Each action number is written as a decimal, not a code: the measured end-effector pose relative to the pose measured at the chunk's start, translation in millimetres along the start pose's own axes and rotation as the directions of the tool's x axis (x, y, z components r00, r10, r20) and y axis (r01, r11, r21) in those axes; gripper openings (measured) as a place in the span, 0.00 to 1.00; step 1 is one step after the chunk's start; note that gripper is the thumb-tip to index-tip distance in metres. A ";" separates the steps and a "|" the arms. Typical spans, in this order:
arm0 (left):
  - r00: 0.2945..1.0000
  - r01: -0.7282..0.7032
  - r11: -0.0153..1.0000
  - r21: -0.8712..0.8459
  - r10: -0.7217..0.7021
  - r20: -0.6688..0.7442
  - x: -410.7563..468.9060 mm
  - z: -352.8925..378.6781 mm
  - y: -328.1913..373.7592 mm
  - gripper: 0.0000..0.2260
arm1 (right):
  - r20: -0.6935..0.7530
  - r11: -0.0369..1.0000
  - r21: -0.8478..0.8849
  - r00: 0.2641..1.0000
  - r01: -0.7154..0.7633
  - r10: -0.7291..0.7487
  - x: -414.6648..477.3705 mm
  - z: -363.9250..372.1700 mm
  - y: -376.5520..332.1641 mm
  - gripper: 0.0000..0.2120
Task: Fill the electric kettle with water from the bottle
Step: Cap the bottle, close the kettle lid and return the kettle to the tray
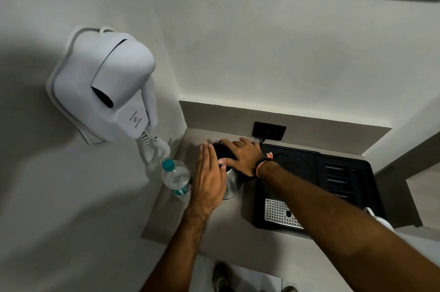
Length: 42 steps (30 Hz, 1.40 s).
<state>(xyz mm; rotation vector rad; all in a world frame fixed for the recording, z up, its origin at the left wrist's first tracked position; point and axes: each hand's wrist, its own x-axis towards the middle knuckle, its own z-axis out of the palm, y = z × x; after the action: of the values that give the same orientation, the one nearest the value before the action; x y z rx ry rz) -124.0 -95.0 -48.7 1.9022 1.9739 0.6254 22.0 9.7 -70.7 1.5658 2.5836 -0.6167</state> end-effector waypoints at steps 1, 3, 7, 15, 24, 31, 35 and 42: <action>1.000 0.008 0.999 0.045 -0.009 0.028 2.0 6.5 -4.2 0.30 | 0.009 0.999 -0.039 1.000 0.021 -0.021 0.0 -0.3 0.9 0.42; 0.996 0.036 0.996 0.085 -0.042 0.076 3.8 15.7 -9.9 0.31 | 0.028 0.994 -0.097 0.998 0.052 -0.050 0.5 1.1 1.7 0.41; 0.991 0.072 0.996 0.049 -0.078 0.113 3.7 25.5 -15.3 0.34 | 0.047 0.990 -0.119 0.996 0.081 -0.075 1.7 9.3 2.0 0.43; 0.987 0.111 0.994 0.015 -0.112 0.113 3.1 31.4 -16.7 0.34 | 0.003 0.986 -0.146 0.997 0.081 -0.082 1.0 18.2 4.6 0.42; 0.955 0.275 0.941 -0.196 -0.290 -0.055 18.6 40.9 -20.6 0.36 | 0.078 0.999 -0.037 0.997 0.002 0.001 -5.7 13.2 21.2 0.46; 0.818 0.451 0.683 -0.575 -0.574 -0.040 31.5 57.4 -21.2 0.41 | 0.079 0.998 0.031 0.995 -0.056 0.053 -18.9 7.9 41.9 0.29; 0.727 0.479 0.485 -0.732 -0.686 0.022 36.4 67.1 -22.6 0.39 | 0.051 0.994 0.096 0.997 -0.059 0.054 -22.8 11.1 41.1 0.28; 0.678 0.423 0.298 -0.856 -0.731 0.081 38.2 71.9 -26.7 0.23 | -0.026 0.983 0.180 0.999 -0.024 0.030 -26.0 17.8 43.3 0.23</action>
<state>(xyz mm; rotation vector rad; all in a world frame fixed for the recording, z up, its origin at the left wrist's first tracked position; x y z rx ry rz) -111.4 -51.2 -121.2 0.4039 1.8029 1.3770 69.2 -1.1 -93.8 1.6683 2.5861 -0.8526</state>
